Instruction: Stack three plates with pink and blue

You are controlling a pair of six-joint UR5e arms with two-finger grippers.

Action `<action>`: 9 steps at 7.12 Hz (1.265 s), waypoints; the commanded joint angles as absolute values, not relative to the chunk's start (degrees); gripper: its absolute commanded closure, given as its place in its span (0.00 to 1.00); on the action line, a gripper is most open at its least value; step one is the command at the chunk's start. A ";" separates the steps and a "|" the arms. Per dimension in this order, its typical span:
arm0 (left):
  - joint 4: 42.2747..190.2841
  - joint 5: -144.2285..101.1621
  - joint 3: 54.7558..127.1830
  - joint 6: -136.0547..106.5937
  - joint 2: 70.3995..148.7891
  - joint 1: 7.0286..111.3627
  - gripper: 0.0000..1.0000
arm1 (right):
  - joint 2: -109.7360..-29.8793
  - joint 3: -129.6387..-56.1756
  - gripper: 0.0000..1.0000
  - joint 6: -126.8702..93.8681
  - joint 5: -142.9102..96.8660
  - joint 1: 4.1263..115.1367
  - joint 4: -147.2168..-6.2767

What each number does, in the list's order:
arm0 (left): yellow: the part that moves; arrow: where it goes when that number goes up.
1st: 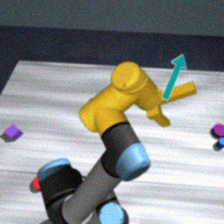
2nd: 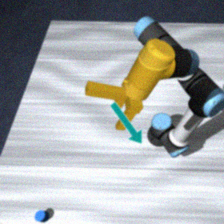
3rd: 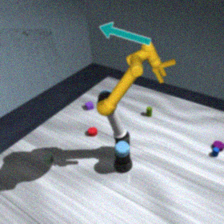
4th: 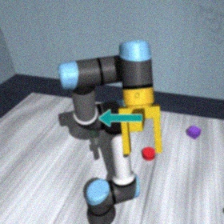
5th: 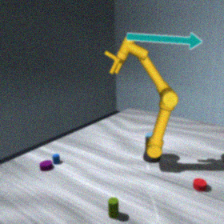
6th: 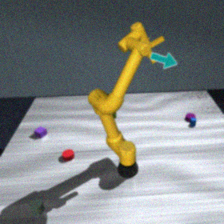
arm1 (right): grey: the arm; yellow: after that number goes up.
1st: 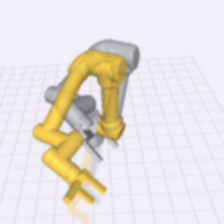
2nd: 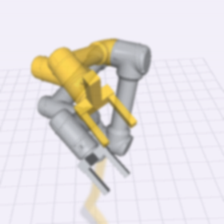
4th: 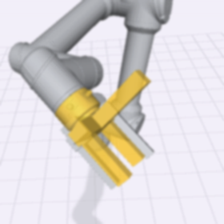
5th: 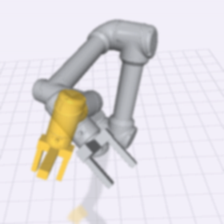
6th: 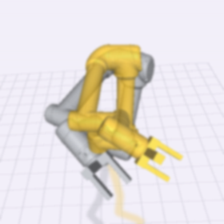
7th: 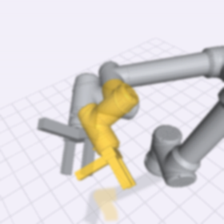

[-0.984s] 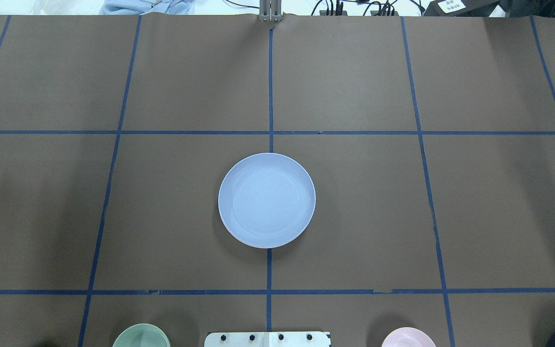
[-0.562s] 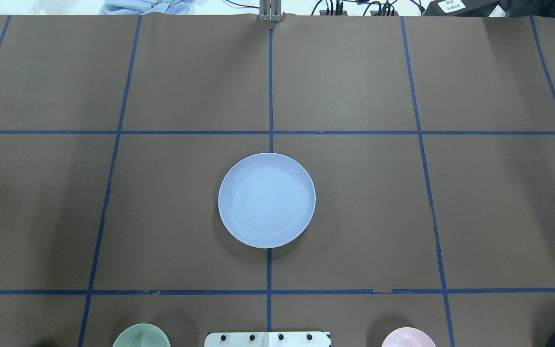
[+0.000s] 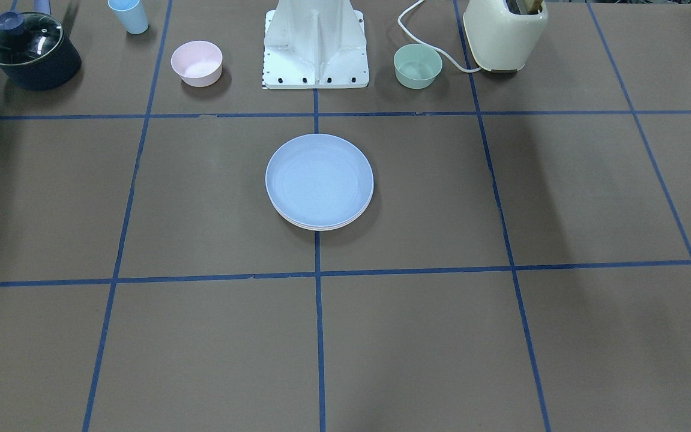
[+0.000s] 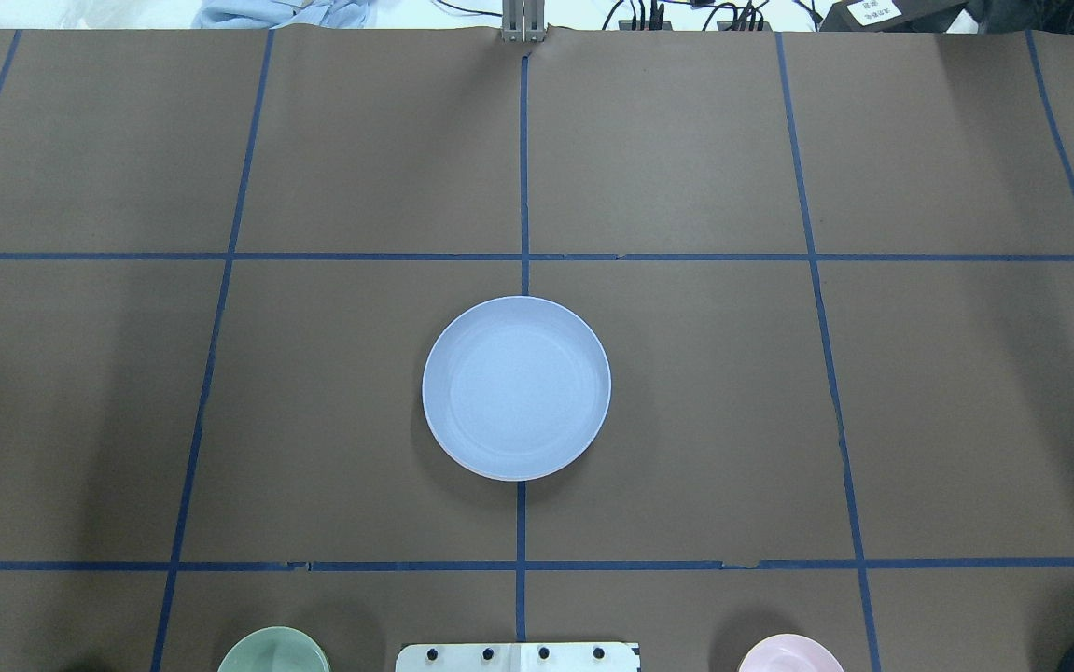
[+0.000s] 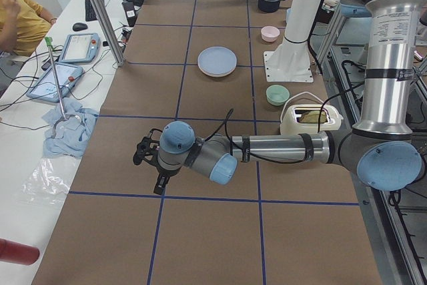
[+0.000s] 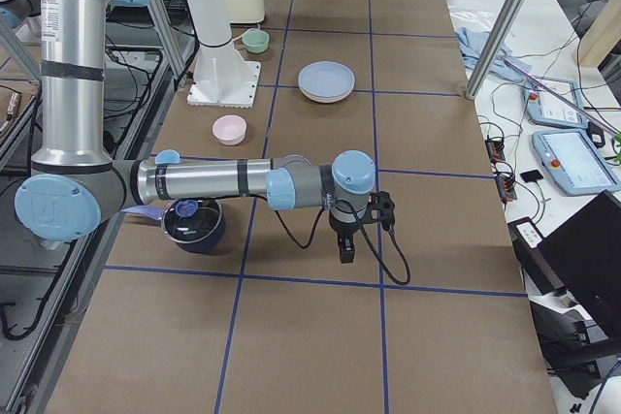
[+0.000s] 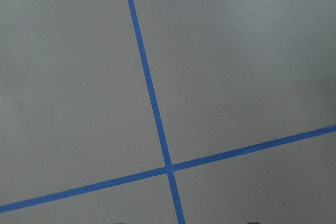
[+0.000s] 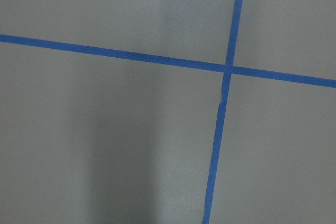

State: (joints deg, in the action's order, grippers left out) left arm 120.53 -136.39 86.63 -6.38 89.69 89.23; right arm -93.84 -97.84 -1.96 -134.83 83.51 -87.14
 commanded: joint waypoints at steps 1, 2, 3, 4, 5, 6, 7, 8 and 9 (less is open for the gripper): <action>121.12 -136.67 86.74 -7.03 89.56 89.56 0.00 | -92.99 -96.41 0.00 -1.85 -135.26 83.67 -86.84; 120.94 -136.15 87.27 -7.12 89.47 89.65 0.00 | -93.16 -96.33 0.00 -1.85 -134.57 83.67 -86.84; 120.68 -136.40 86.93 -7.12 89.47 89.65 0.00 | -93.60 -96.59 0.00 -1.85 -134.65 83.85 -86.75; 120.50 -136.84 87.79 -7.03 89.21 89.65 0.00 | -93.60 -96.50 0.00 -1.85 -134.56 83.85 -86.75; 120.93 -136.85 88.41 -6.94 88.25 89.65 0.00 | -93.69 -96.42 0.00 -1.85 -134.47 83.85 -86.75; 120.94 -136.85 89.46 -6.94 87.46 89.65 0.00 | -94.04 -96.42 0.00 -1.85 -134.47 83.85 -86.75; 120.94 -136.24 89.99 -7.03 87.54 89.56 0.00 | -94.04 -96.33 0.00 -1.93 -134.56 83.85 -86.75; 120.68 -136.84 90.17 -6.94 87.37 89.65 0.00 | -93.96 -96.59 0.00 -1.93 -134.56 83.85 -86.75; 120.67 -136.76 90.78 -6.94 87.36 89.65 0.00 | -93.96 -96.68 0.00 -1.93 -134.56 83.85 -86.75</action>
